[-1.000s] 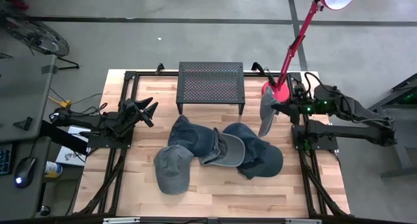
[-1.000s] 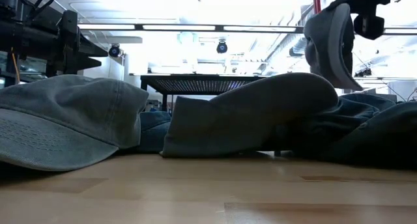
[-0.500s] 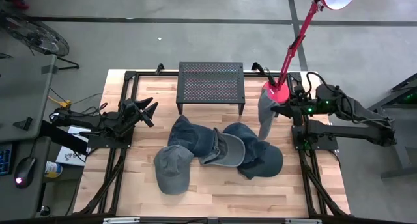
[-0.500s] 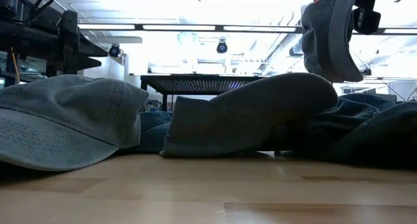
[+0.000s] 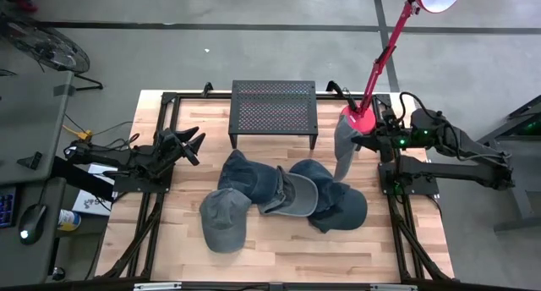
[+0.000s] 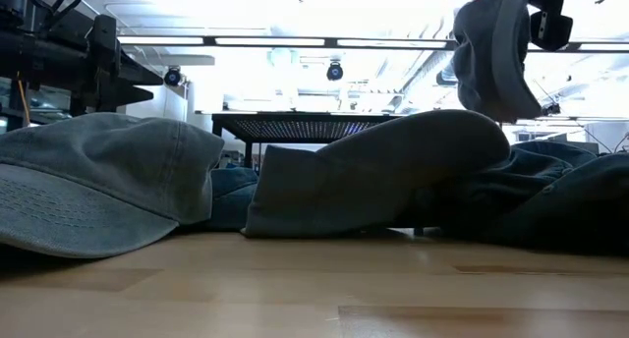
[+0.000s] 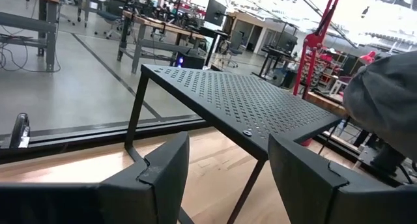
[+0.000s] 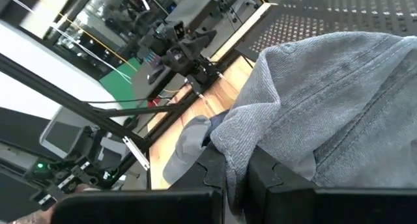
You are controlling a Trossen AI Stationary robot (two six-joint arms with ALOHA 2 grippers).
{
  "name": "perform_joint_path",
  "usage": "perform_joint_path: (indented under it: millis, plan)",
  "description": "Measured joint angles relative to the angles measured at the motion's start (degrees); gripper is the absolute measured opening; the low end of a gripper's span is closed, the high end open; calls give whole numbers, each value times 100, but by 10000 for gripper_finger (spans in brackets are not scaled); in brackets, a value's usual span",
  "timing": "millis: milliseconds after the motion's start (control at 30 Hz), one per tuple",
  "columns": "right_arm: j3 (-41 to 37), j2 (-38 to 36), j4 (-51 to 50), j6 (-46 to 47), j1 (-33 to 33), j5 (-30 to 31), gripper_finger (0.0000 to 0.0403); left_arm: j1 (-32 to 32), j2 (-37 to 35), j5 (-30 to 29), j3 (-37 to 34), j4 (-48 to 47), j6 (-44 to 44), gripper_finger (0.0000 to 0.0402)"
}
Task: Pick & Place hat
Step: Put the top gray cap on the shelf
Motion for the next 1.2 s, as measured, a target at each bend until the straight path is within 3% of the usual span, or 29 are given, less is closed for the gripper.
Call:
perform_joint_path:
  millis: [267, 533, 800, 1200]
  plan:
    - [4, 0, 817, -188, 0, -103, 10, -1, -1, 201, -2, 20, -113, 206]
    - [4, 46, 1569, -514, 0, -310, 10, -1, 1, 588, 0, 118, -1255, 206]
    - [4, 358, 2616, -905, 0, -871, 10, 0, -1, 667, -1, 911, -2459, 206]
    - [4, 1378, 4643, -1069, 0, -1671, 10, 1, 418, 1838, 141, 2002, -2580, 206]
